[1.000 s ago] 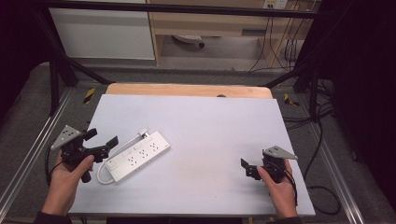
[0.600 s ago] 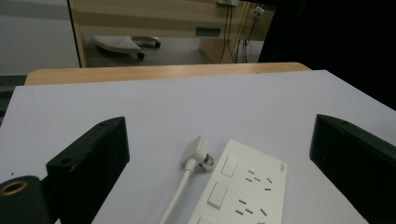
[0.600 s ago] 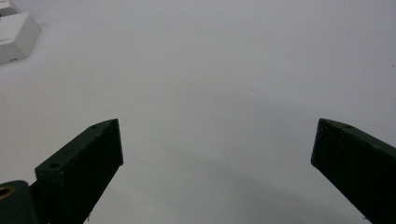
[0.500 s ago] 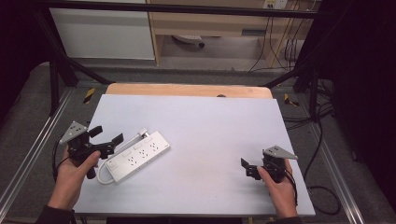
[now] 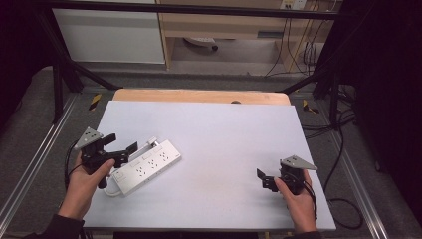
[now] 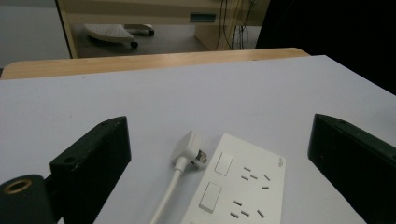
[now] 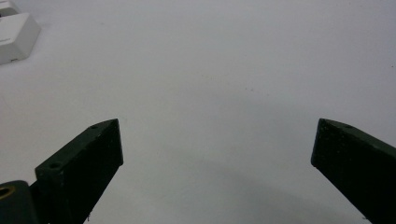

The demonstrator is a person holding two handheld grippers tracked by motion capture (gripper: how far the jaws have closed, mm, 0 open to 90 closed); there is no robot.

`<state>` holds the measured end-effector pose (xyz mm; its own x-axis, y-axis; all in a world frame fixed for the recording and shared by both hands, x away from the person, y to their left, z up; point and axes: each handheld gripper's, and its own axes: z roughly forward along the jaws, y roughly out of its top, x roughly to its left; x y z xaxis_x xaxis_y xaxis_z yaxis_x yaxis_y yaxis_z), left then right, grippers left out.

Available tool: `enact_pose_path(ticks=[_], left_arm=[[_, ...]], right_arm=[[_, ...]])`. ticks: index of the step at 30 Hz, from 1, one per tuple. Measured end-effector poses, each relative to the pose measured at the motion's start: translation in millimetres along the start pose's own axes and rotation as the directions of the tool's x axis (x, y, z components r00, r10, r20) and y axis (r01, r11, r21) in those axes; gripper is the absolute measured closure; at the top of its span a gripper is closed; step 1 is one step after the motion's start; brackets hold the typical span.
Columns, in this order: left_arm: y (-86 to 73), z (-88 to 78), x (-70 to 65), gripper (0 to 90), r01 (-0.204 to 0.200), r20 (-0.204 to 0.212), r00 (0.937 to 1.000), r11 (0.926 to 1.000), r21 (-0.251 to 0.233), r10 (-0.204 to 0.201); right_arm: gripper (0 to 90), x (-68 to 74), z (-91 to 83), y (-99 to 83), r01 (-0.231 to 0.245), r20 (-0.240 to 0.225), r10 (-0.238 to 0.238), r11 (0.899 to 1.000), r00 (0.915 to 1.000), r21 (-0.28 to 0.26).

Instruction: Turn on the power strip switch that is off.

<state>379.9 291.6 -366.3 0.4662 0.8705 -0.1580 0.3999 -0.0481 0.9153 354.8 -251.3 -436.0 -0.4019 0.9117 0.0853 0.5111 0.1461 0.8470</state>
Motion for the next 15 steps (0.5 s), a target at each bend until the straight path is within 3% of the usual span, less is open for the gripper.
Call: enact_pose_path(ticks=[15], left_arm=[[-3.1,19.3,-6.7,6.2,-0.024,0.018,0.9996,0.9990,0.037,0.023]], right_arm=[[2.7,0.5,0.1,0.0,0.001,-0.002,-0.001,1.000,1.0000,0.001]])
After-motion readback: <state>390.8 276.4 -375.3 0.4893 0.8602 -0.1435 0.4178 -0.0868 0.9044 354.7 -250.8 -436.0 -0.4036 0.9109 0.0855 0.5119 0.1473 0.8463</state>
